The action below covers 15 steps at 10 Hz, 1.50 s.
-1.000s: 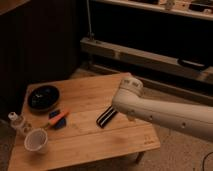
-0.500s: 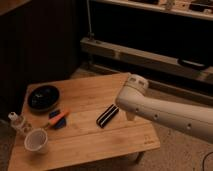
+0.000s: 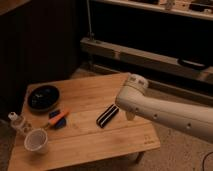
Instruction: Place the eraser in the ceramic cup
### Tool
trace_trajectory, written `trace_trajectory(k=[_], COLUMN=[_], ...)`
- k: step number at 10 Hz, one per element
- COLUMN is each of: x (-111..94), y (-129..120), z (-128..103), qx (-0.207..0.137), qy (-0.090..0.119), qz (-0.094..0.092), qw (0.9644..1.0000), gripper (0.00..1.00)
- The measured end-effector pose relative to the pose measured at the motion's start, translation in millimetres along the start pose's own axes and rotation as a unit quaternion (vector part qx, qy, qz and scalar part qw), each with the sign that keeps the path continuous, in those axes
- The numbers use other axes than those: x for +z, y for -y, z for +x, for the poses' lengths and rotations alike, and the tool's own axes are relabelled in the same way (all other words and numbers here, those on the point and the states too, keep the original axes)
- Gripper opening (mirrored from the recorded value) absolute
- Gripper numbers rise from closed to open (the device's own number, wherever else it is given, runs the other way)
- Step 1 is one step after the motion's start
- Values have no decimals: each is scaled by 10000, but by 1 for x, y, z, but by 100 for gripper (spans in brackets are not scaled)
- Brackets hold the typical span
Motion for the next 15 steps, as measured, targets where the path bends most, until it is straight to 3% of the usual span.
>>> trace_trajectory(k=[1,2,3,4,5,8,9,10,11,12,13,15], x=[-1,-1,-3,-4,-6,-9,-8,-6,-3,-2,-2,-2], y=[-2,-3,-4,-4,-5,-4,-2,1,6,8,9,10], z=[-5,-12,-17,-22,-29,-38,-37,-34,-29,-23,-21,-20], qx=[495,1211,1781,2341,3080,4525,4643,4624,4420,4271,4194,4186], qy=[103,238,346,449,574,829,839,810,746,674,639,632], qz=[-1,5,1,0,10,237,365,575,831,973,1051,1066], qw=[9987,9923,9834,9712,9497,8876,8809,8811,8900,8964,8994,8997], gripper=[80,80,80,80,80,80,80,80,80,80,80,80])
